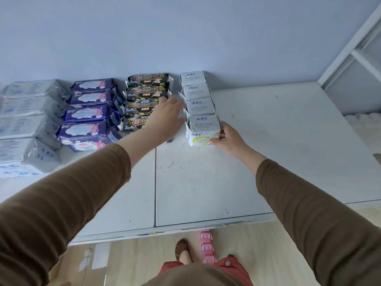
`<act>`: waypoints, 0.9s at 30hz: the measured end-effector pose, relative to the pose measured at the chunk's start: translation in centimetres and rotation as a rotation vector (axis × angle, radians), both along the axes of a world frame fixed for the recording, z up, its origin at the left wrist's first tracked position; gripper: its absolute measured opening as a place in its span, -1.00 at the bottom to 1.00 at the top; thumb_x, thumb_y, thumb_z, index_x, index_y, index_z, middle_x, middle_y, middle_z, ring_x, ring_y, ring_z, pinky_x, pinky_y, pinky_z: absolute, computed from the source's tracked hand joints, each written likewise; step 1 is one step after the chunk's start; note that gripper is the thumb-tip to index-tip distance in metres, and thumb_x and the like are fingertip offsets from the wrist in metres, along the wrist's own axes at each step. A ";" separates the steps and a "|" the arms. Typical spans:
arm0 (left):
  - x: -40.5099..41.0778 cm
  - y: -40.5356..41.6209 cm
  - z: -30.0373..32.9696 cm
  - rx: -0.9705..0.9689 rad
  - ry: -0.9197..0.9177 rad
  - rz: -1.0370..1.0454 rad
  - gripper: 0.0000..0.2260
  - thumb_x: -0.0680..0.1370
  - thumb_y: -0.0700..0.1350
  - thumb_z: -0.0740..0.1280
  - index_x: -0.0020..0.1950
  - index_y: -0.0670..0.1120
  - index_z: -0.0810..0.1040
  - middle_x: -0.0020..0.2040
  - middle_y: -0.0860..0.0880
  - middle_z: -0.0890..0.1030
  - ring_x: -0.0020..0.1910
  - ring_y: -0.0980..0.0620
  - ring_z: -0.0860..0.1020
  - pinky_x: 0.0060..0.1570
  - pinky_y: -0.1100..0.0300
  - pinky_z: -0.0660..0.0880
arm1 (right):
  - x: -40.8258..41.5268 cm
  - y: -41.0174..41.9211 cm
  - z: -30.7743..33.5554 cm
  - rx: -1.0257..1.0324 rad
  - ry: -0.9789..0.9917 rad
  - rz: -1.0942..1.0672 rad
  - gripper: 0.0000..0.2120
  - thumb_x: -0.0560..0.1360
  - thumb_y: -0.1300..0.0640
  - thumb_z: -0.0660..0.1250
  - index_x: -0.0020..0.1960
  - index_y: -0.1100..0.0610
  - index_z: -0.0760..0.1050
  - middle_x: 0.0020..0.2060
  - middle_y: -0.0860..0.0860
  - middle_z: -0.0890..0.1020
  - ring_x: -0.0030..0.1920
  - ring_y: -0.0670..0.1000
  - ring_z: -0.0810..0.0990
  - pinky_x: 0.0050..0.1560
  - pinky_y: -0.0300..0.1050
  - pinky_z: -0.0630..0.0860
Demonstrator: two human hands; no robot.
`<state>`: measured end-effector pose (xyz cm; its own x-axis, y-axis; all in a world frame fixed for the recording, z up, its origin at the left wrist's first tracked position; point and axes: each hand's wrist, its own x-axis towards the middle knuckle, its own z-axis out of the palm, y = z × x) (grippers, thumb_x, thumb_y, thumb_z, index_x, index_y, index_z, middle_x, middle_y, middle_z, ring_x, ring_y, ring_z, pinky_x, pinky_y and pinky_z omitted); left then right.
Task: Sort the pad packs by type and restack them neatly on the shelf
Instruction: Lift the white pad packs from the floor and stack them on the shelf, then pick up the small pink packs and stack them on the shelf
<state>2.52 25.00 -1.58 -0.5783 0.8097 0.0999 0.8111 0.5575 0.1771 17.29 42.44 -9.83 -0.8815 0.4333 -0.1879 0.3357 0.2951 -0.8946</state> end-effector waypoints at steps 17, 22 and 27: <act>18.1 -6.4 -3.3 0.013 -0.087 0.191 -0.60 0.56 -0.01 0.34 0.38 -0.07 0.43 0.26 -0.05 0.48 0.26 -0.10 0.38 0.20 -0.01 0.42 | 15.8 -3.2 2.0 0.533 -0.039 0.110 -0.45 0.53 0.06 0.38 0.48 0.06 0.32 0.38 0.02 0.42 0.40 0.07 0.31 0.26 -0.07 0.34; 27.0 -9.5 -5.0 0.013 -0.111 0.204 -0.61 0.55 -0.02 0.35 0.36 -0.07 0.45 0.22 -0.04 0.49 0.21 -0.09 0.41 0.08 0.00 0.46 | 24.1 -5.7 1.6 0.650 0.013 0.192 -0.53 0.51 0.10 0.36 0.40 0.08 0.40 0.32 0.00 0.46 0.34 0.06 0.34 0.19 -0.20 0.31; 33.0 -13.0 -8.3 0.014 -0.167 0.196 -0.64 0.53 -0.05 0.37 0.31 -0.09 0.49 0.19 -0.06 0.52 0.19 -0.12 0.41 0.12 0.00 0.43 | 30.6 -9.2 -0.9 0.736 0.044 0.235 -0.58 0.48 0.11 0.40 0.32 0.13 0.48 0.21 0.05 0.53 0.24 0.14 0.41 0.24 -0.01 0.40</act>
